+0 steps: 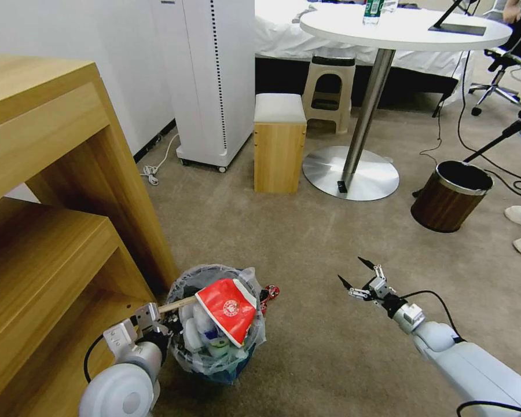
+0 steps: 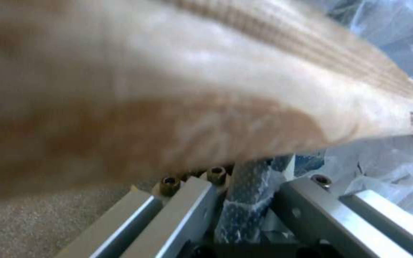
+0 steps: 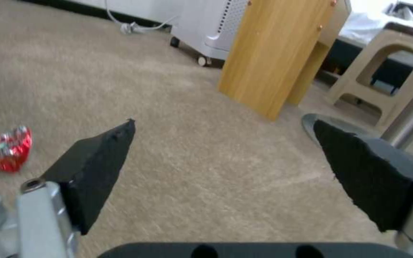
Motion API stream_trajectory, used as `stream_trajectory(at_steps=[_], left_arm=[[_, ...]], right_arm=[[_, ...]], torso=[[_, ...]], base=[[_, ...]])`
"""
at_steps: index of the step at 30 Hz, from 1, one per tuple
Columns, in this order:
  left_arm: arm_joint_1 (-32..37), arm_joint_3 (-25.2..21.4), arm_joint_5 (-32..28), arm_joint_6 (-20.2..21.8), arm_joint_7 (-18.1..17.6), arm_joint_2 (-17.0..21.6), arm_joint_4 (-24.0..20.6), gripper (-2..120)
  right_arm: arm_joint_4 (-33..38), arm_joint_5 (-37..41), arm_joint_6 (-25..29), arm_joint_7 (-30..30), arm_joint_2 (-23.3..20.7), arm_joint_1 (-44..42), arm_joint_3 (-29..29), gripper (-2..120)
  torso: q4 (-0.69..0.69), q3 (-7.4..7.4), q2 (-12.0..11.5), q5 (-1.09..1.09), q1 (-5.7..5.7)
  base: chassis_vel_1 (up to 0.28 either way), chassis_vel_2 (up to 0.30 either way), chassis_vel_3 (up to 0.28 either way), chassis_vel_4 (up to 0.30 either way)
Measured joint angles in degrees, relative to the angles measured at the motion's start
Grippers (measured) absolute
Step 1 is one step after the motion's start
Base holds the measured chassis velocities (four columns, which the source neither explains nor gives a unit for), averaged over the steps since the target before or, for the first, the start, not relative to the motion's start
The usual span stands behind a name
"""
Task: Pick up the trash bin and place the garbage on the floor into it.
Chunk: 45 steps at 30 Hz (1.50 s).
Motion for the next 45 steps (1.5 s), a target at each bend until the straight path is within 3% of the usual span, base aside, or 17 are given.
stream_trajectory(at_steps=[15,21,31,32,45], left_arm=[[0.7,0.0,1.2,-0.2,1.0,-0.9,0.1,0],[1.2,-0.5,1.5,-0.4,1.0,-1.1,0.0,0],[1.3,-0.6,1.8,-0.9,1.2,-1.8,0.0,0],[1.4,-0.7,1.9,-0.9,1.2,-1.9,0.1,0],[2.1,-1.0,2.6,-1.7,1.9,-2.5,0.2,0]], right_arm=[[-6.3,9.3,-1.5,-5.6,5.6,4.1,-6.4,98],[-11.6,16.5,-2.7,-11.4,11.4,7.4,-11.2,100],[-20.8,21.7,-3.0,-18.2,19.7,10.6,-16.6,100],[-22.5,22.8,-3.2,-19.8,20.7,10.9,-17.3,99],[-29.9,22.3,-4.8,-22.9,22.6,12.4,-13.4,93]], torso=[[-0.02,0.0,0.0,-0.01,0.0],[-0.01,0.0,0.0,-0.02,0.0],[-0.02,-0.01,0.0,-0.05,0.0],[-0.02,0.0,0.0,0.02,0.0],[0.0,-0.01,0.0,0.0,0.0]], base=[[0.0,0.0,0.0,0.0],[0.0,0.0,0.0,0.0],[0.0,0.0,0.0,0.0],[0.0,0.0,0.0,0.0],[0.0,0.0,0.0,0.0]])
